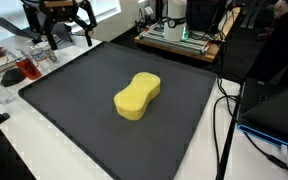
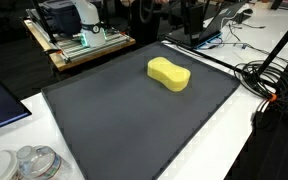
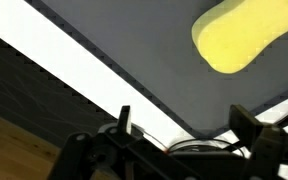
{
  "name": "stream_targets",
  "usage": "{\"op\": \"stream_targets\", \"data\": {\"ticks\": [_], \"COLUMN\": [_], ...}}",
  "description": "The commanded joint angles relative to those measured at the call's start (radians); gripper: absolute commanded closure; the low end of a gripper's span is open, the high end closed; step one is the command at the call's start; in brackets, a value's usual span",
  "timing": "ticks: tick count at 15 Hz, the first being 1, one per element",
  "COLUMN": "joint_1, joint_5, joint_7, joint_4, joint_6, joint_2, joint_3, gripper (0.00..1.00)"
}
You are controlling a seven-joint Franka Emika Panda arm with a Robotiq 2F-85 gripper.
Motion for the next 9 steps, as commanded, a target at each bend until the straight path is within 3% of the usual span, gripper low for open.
{"op": "stream_targets", "data": {"ticks": [1,9], "joint_1": [-0.021,0.024], "joint_5": [-0.017,-0.115], "joint_7": [-0.113,-0.300], "joint_4": [0.157,0.301], "joint_6": [-0.094,-0.181], "joint_2": [0.097,0.220], "joint_3": [0.057,0.107], "gripper": [0.00,0.00]}}
